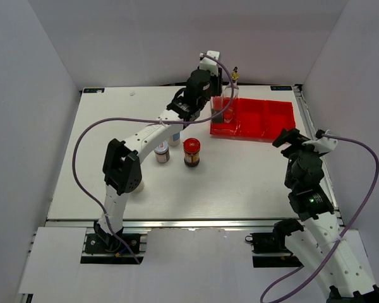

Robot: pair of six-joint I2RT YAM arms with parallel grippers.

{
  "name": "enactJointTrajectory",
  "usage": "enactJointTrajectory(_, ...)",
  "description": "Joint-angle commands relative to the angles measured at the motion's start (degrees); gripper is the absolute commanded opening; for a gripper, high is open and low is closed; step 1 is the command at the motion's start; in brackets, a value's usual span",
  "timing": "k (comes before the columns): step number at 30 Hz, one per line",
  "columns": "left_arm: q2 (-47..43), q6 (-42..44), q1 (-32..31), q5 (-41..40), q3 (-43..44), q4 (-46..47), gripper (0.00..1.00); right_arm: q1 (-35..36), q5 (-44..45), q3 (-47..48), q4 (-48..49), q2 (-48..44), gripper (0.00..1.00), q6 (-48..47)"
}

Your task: Organize the condiment bottles

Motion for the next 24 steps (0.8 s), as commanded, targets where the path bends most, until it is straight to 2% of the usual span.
enactJointTrajectory(1, -2.03, -1.59, 0.37, -2.18, 4.45, 9.84, 0.00, -0.24, 0.23, -0.92, 0.72, -0.65, 0.89, -0.09)
enactJointTrajectory(17, 4.39, -0.45, -2.88, -6.22, 6.65, 14.77, 0.00, -0.33, 0.22, -3.56, 3.62, -2.24, 0.89, -2.29)
enactJointTrajectory(24, 5.97, 2.36, -4.47, -9.38, 4.63, 18.98, 0.00, -0.42, 0.93, -3.91, 3.80, -2.15, 0.89, -2.55)
